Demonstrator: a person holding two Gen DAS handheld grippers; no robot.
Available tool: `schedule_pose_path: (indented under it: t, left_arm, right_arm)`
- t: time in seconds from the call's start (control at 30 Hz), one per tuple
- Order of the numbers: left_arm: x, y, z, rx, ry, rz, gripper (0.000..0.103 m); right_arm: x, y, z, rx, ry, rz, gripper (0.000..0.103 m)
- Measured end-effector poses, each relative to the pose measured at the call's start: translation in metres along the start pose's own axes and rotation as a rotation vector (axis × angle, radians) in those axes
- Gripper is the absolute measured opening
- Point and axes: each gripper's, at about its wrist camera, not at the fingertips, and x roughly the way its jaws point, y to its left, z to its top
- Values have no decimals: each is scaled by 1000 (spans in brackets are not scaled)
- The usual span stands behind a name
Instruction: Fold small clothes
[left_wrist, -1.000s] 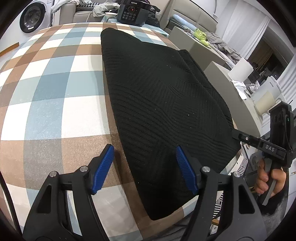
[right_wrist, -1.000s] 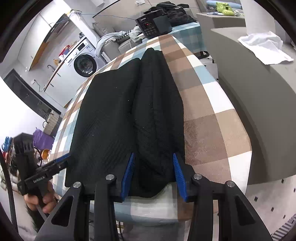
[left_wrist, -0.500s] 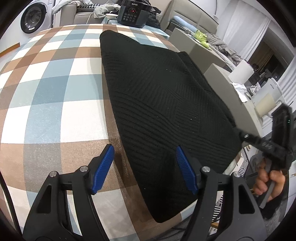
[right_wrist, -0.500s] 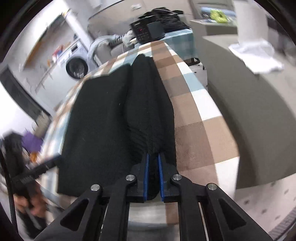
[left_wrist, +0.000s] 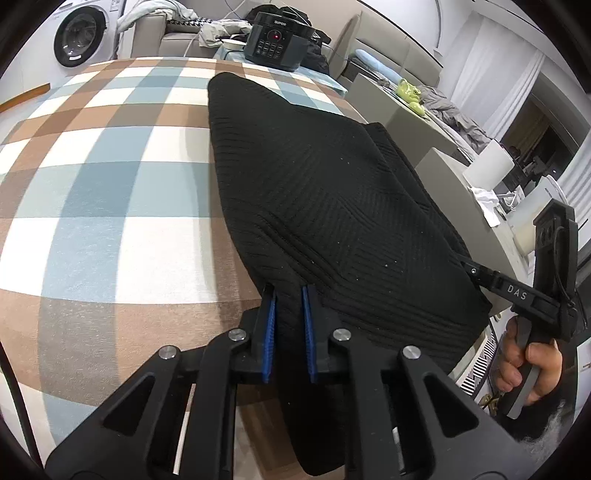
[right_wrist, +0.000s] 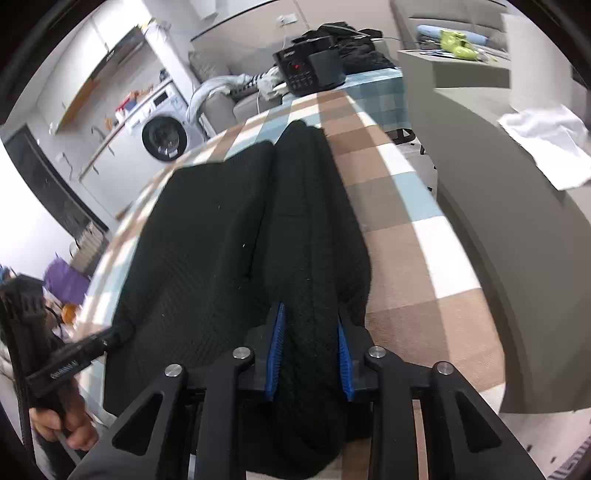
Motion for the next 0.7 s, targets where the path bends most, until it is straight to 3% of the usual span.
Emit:
schedule_pose_path:
  t: [0.2, 0.57, 0.7]
  left_arm:
    - [-18, 32, 0, -51, -31, 47, 10]
    - [-70, 111, 0, -135, -114, 241, 11]
    - [-76, 121, 0, -154, -113, 235, 18]
  right_arm:
    - [18, 28, 2, -38, 27, 37, 26]
    - [62, 124, 0, -166, 96, 159, 27]
    - [56, 127, -1, -199, 100, 121, 39]
